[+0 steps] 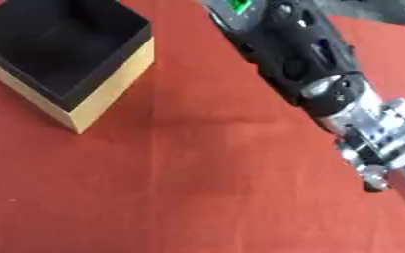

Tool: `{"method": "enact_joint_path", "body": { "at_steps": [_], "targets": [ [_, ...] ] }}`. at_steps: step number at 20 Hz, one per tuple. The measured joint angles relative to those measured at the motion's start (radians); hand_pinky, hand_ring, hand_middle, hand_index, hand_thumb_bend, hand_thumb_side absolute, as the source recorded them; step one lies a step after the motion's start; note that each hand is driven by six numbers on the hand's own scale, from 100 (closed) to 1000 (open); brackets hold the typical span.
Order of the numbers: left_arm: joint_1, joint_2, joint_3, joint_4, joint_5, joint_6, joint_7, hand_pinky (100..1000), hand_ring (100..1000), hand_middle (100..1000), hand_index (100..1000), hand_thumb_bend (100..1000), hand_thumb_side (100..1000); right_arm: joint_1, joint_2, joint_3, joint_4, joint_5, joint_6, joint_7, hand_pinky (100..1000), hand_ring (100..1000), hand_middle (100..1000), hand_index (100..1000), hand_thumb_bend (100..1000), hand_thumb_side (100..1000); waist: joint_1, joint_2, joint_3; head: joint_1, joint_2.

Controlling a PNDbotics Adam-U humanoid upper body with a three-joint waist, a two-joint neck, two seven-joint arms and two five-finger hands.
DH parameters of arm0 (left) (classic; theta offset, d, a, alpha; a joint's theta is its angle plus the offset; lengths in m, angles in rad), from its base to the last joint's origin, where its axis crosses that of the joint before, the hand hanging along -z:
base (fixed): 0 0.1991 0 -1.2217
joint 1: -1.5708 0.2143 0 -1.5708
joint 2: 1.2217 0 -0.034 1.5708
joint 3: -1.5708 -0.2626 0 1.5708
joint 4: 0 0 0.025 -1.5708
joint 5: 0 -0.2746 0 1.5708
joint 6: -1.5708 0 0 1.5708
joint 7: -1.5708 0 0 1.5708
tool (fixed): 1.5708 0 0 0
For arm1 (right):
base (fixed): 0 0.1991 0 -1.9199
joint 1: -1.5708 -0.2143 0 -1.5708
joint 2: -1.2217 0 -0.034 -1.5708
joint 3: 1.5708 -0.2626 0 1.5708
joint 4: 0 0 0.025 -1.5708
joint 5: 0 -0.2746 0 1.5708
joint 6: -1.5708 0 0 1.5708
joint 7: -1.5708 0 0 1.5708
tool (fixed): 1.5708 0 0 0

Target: Pick up objects on the table and place them in the box.

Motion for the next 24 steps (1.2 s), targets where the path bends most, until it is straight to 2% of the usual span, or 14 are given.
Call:
{"method": "enact_joint_path", "body": {
  "at_steps": [7,15,24],
  "targets": [
    [-0.011,-0.008,-0.006,0.000,0.006,-0.002,-0.002,589,534,544,690,100,181,-0.026,0.097,0.012,0.174,0.069,-0.097,0.021,673,712,573,647,100,100,-0.005,0.001,0.014,-0.020,-0.004],
    [-0.025,-0.009,-0.014,0.000,0.008,-0.005,-0.005,590,535,546,690,100,166,-0.042,0.126,0.021,0.283,0.089,-0.189,0.090,672,717,569,640,100,100,-0.008,0.001,0.020,-0.024,-0.004],
    [-0.025,-0.017,-0.018,0.000,0.008,-0.006,-0.006,589,534,545,689,100,179,-0.042,0.137,-0.001,0.355,0.132,-0.192,0.096,676,726,571,641,100,100,-0.011,-0.001,0.023,-0.026,-0.004]
  ]
}}
